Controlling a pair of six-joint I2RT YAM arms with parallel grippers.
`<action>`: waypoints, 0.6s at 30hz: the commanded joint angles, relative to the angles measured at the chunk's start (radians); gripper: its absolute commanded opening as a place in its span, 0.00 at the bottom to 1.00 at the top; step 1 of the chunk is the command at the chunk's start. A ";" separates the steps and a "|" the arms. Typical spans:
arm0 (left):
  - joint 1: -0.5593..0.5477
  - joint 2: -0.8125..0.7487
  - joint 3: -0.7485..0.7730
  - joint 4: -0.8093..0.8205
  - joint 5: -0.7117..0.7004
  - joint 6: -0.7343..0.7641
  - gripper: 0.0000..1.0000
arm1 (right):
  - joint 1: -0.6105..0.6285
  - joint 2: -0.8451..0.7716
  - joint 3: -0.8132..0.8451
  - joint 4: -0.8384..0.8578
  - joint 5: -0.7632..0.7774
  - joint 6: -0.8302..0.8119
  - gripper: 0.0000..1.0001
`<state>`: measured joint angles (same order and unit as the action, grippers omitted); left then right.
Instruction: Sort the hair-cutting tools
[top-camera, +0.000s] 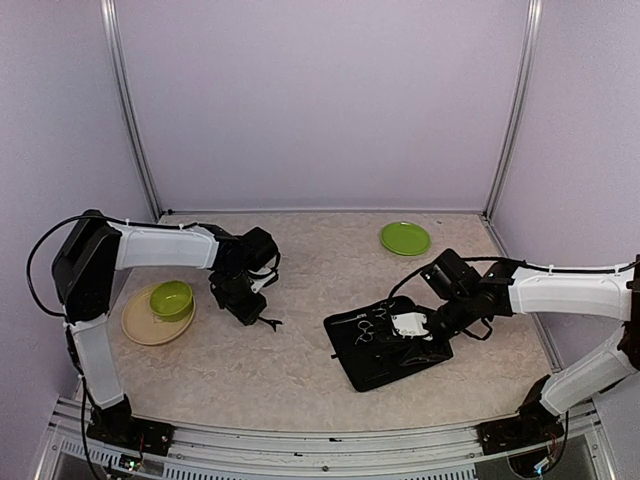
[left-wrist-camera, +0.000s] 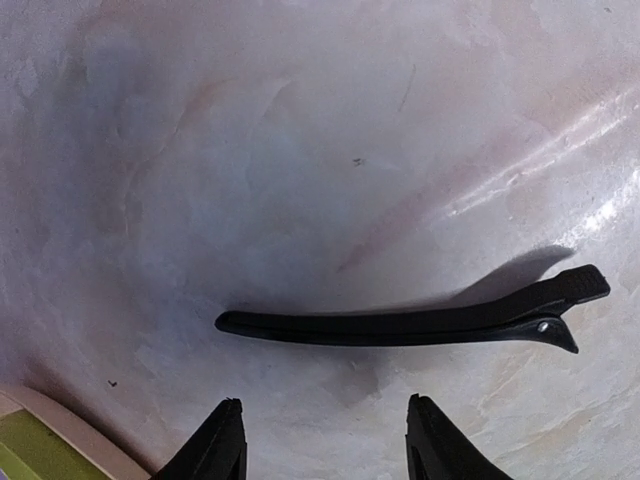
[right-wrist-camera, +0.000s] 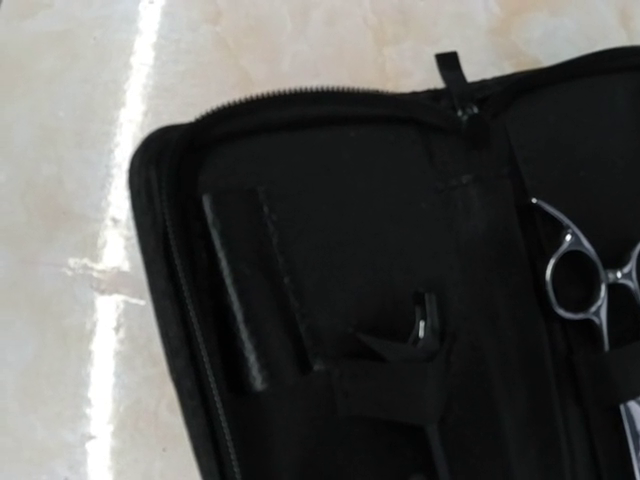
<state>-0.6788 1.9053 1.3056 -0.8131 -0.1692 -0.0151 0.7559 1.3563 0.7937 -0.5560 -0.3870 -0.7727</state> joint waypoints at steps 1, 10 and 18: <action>-0.020 0.011 -0.004 0.037 -0.100 0.098 0.55 | -0.011 -0.023 0.009 -0.013 -0.021 0.007 0.39; -0.068 0.106 0.061 0.067 -0.040 0.189 0.54 | -0.010 -0.056 -0.013 -0.008 -0.006 0.008 0.39; -0.085 0.168 0.119 0.077 0.106 0.257 0.50 | -0.011 -0.064 -0.024 0.002 -0.007 0.007 0.39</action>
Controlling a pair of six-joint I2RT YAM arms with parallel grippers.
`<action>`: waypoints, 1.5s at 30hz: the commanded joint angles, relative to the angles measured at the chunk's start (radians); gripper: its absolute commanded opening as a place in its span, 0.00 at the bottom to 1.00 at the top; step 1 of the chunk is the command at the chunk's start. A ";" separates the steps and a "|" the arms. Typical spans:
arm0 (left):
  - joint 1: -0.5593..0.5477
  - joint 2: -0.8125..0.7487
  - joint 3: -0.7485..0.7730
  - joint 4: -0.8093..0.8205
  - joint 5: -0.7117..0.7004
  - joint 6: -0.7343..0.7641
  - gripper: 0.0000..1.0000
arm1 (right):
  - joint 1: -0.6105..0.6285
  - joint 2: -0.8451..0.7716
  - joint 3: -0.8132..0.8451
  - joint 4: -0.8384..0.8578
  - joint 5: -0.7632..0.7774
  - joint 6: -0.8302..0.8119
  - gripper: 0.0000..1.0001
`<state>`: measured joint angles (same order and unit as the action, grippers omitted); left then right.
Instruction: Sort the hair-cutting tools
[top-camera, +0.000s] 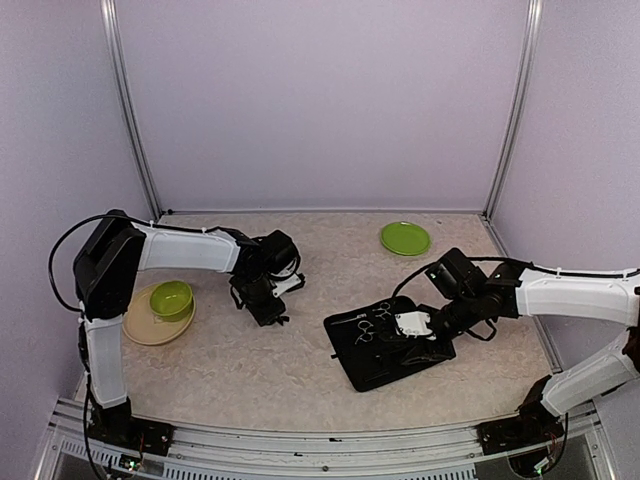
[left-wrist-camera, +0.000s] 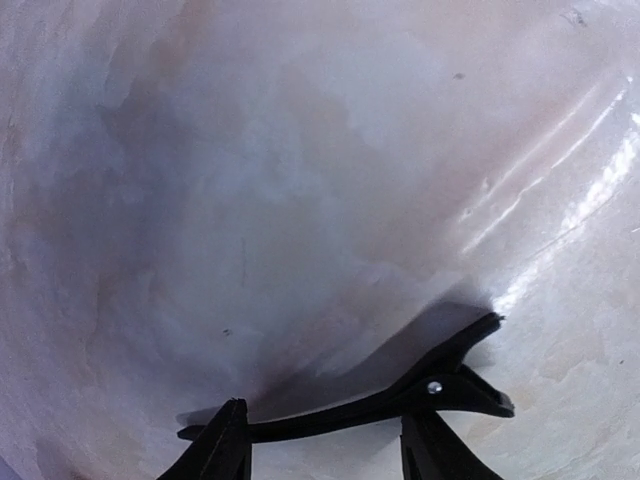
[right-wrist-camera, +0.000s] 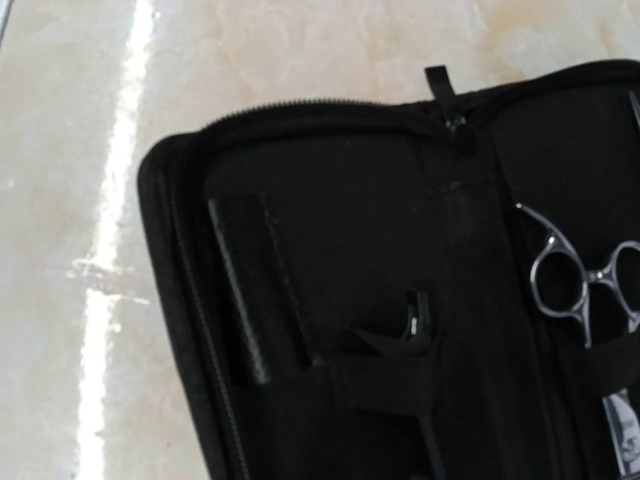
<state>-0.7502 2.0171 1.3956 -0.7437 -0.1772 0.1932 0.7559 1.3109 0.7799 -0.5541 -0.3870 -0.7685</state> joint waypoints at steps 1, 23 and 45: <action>-0.014 0.063 0.033 -0.004 0.142 0.052 0.50 | -0.011 -0.021 -0.010 -0.001 -0.006 0.004 0.39; -0.143 -0.003 -0.053 -0.061 0.340 -0.119 0.31 | -0.008 -0.021 0.004 -0.012 -0.032 -0.006 0.39; 0.046 -0.348 0.026 0.098 0.180 -0.289 0.52 | 0.204 0.268 0.346 0.076 -0.039 0.073 0.35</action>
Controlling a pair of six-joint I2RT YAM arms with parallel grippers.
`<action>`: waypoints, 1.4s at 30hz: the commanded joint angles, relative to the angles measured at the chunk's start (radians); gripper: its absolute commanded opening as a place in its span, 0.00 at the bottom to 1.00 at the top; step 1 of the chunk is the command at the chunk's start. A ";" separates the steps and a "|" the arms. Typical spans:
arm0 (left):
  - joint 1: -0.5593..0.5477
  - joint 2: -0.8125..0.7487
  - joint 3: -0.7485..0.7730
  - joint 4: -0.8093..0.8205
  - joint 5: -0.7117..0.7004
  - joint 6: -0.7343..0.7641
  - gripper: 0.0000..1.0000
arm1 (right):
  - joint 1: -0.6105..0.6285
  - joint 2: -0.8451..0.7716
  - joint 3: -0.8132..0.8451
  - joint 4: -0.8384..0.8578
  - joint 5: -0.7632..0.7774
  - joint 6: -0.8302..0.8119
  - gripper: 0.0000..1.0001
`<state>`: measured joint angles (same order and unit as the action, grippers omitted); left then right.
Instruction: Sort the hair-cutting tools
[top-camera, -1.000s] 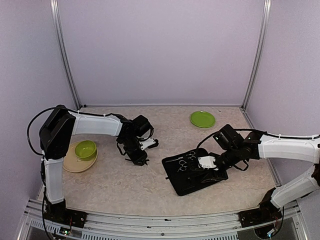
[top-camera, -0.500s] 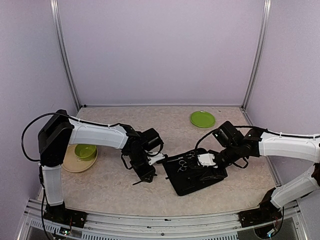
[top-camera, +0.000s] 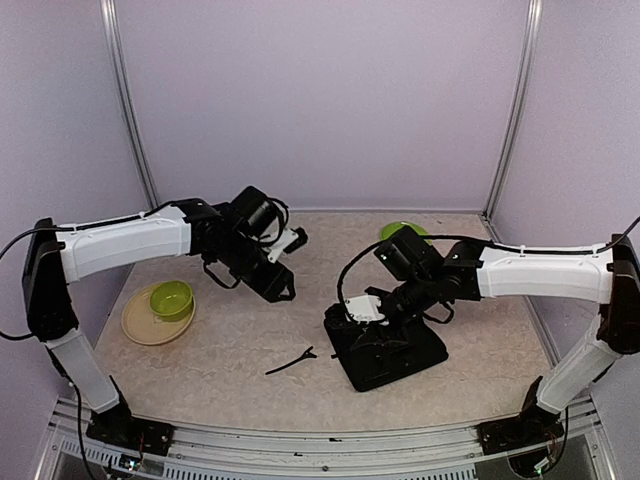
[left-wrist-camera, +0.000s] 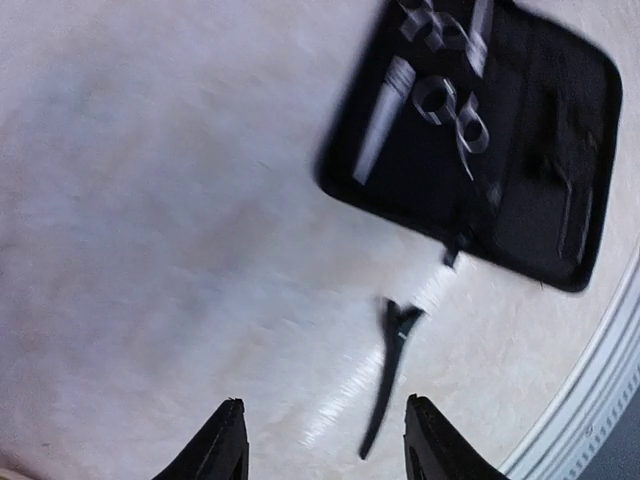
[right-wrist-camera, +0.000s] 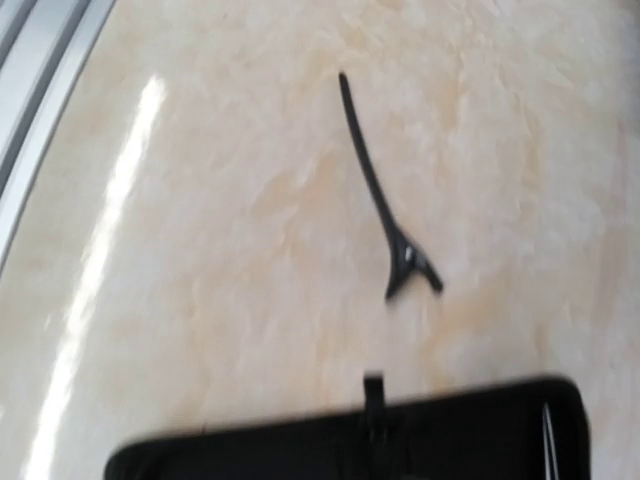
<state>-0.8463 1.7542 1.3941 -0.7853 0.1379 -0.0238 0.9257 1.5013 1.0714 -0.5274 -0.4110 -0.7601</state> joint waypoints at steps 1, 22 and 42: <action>0.185 -0.103 0.019 0.182 -0.163 -0.093 0.52 | 0.042 0.105 0.065 0.072 -0.006 0.085 0.35; 0.379 -0.279 -0.180 0.490 -0.099 -0.081 0.54 | 0.085 0.543 0.310 0.081 0.146 0.242 0.31; 0.391 -0.258 -0.181 0.479 -0.075 -0.061 0.53 | 0.086 0.600 0.354 0.092 0.147 0.283 0.02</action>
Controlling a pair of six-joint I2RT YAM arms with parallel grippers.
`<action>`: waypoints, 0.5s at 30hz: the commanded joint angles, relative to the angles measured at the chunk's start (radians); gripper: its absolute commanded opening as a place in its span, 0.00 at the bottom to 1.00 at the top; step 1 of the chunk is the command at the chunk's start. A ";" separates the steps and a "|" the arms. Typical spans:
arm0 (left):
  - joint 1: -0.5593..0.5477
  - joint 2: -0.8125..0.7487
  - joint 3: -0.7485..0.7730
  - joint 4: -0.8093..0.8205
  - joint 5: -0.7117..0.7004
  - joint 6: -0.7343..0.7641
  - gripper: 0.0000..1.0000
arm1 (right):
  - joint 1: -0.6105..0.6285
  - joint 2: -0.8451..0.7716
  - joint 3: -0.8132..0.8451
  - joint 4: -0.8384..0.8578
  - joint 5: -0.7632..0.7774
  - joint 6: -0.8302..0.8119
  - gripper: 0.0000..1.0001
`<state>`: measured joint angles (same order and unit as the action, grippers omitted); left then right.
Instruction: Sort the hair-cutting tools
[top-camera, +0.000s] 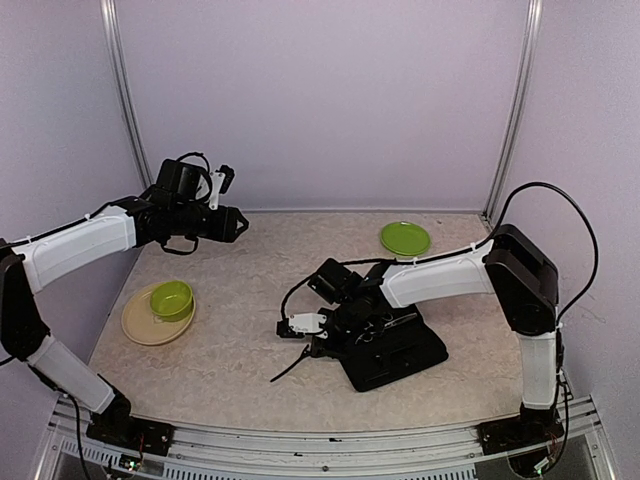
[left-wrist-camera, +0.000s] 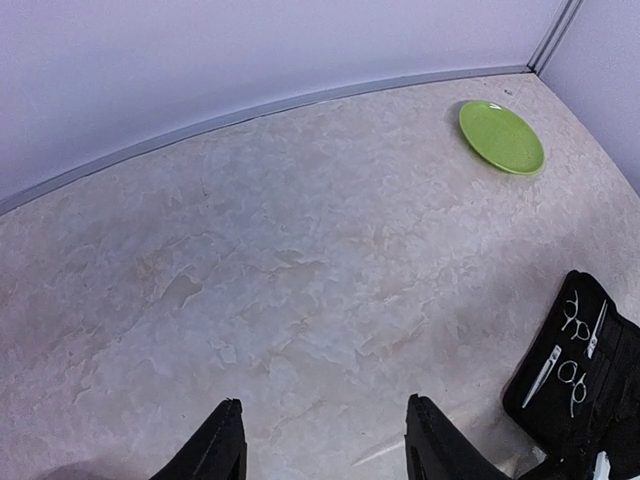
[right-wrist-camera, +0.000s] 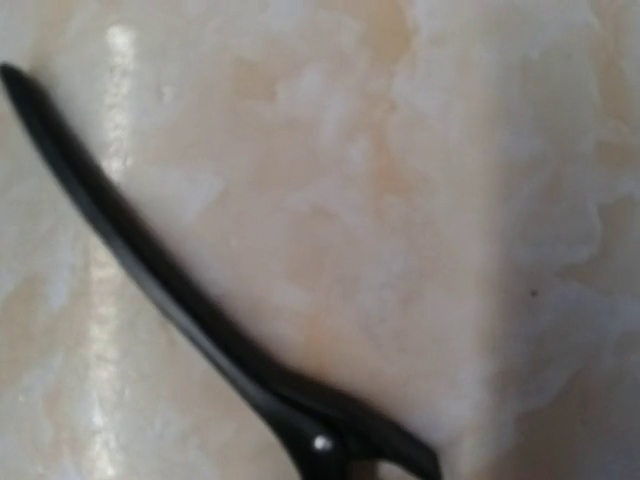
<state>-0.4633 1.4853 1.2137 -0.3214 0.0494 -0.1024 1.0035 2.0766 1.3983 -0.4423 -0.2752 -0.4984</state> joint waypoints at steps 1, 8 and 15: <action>0.008 0.012 -0.001 0.018 0.013 0.020 0.54 | 0.008 0.019 0.027 0.008 0.016 0.024 0.01; 0.005 0.043 -0.017 0.027 0.015 0.051 0.53 | -0.007 -0.094 0.024 -0.027 0.043 0.015 0.00; -0.135 0.137 0.029 -0.028 -0.088 0.086 0.51 | -0.101 -0.334 -0.074 -0.075 0.104 -0.033 0.00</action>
<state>-0.5014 1.5692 1.2076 -0.3107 0.0250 -0.0536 0.9745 1.9068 1.3785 -0.4789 -0.2134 -0.5014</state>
